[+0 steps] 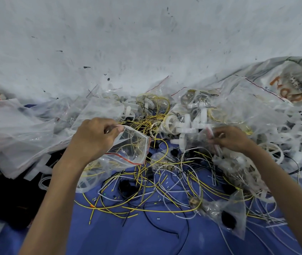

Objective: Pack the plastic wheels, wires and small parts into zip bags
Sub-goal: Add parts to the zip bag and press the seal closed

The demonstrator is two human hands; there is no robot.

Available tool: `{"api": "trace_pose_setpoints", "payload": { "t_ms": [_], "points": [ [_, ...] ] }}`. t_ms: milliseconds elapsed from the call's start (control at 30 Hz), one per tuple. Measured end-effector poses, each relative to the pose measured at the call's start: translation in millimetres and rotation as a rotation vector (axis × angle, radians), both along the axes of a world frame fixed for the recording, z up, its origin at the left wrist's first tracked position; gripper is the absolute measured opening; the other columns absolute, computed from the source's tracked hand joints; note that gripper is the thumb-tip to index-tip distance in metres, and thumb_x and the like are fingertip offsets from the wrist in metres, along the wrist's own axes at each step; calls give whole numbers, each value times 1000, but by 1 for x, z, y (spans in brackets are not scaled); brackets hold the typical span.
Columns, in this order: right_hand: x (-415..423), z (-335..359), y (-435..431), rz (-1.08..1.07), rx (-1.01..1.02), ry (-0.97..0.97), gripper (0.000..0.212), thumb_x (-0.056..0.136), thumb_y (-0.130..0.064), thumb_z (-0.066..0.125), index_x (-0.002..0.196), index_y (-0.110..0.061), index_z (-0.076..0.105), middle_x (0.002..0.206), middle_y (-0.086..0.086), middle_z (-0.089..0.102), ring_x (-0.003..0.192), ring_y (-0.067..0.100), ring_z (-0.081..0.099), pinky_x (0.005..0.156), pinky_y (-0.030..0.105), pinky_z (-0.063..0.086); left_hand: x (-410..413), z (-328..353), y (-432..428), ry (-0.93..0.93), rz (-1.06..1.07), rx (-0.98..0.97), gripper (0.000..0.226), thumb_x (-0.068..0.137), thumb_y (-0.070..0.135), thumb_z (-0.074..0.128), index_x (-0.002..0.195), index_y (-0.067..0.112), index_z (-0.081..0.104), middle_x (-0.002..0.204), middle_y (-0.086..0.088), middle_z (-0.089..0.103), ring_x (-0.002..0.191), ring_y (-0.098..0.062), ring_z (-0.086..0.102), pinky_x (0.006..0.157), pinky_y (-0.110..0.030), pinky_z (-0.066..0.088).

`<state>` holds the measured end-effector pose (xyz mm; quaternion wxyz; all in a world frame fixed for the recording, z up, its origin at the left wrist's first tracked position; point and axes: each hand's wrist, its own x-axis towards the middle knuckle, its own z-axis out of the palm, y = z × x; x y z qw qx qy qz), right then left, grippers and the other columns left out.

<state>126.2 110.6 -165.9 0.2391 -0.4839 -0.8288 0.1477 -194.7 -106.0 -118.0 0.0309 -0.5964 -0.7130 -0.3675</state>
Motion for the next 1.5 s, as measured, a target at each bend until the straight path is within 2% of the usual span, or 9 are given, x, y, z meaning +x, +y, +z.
{"api": "trace_pose_setpoints", "payload": {
  "t_ms": [300, 600, 733, 833, 1033, 1133, 1233, 1333, 1500],
  "points": [
    [3, 19, -20, 58, -70, 395, 33, 97, -23, 45, 69, -16, 60, 47, -8, 51, 41, 1, 45, 45, 16, 39, -1, -1, 3, -10, -9, 0, 25, 90, 36, 56, 86, 19, 72, 61, -2, 58, 62, -12, 52, 60, -30, 40],
    [-34, 37, -66, 95, -220, 475, 61, 98, -51, 18, 107, -11, 63, 112, 4, 65, 100, 19, 60, 93, 36, 40, 3, 3, -2, -72, -60, -69, 23, 92, 36, 55, 89, 20, 72, 78, -5, 67, 78, -19, 59, 73, -36, 45],
    [-56, 26, -76, 134, -324, 571, 51, 98, -51, 21, 118, -20, 55, 108, -20, 63, 96, -5, 59, 71, 9, 46, -8, 5, -8, -158, -41, -111, 35, 93, 33, 52, 60, 27, 63, 53, 13, 54, 55, -5, 46, 57, -26, 34],
    [-69, 17, -67, 103, -365, 572, 61, 95, -58, 23, 136, -17, 43, 132, -2, 51, 106, 11, 55, 95, 29, 38, -17, 5, -11, -354, -21, -32, 34, 92, 31, 56, 59, 22, 62, 49, 11, 52, 49, -3, 45, 56, -24, 32],
    [-97, 19, -66, 151, -735, 987, 32, 102, -24, 31, 117, -7, 53, 91, 5, 73, 98, 22, 65, 87, 38, 54, -19, 9, -9, -403, 117, 187, 31, 90, 36, 58, 62, 22, 62, 58, 12, 54, 60, -7, 49, 58, -28, 34],
    [-106, 7, -85, 410, -659, 458, 36, 97, -39, 39, 126, -20, 49, 116, -3, 62, 110, 16, 59, 91, 31, 48, -17, 5, -6, -404, 109, 164, 30, 89, 35, 59, 62, 23, 63, 58, 15, 55, 60, -6, 49, 57, -26, 34],
    [-82, -2, -89, 347, -70, -148, 27, 92, -37, 53, 95, -15, 68, 90, 2, 68, 86, 19, 62, 74, 32, 46, -13, 3, -1, -356, 77, 122, 29, 88, 36, 59, 63, 23, 64, 62, 13, 61, 62, -7, 53, 58, -25, 36],
    [-18, 5, -75, 37, 28, -535, 40, 86, -51, 55, 64, -18, 48, 71, 1, 58, 71, 21, 57, 69, 31, 49, -12, 1, 0, -343, 79, 116, 29, 87, 39, 60, 62, 25, 65, 55, 13, 60, 58, -7, 51, 56, -26, 36],
    [29, -13, -78, -253, -220, -880, 65, 70, -57, 68, 116, -20, 42, 123, 8, 49, 110, 27, 53, 87, 35, 43, -14, 2, -1, -329, 85, 101, 29, 87, 40, 59, 61, 27, 64, 55, 19, 60, 59, -1, 51, 57, -26, 35]
  ]
}}
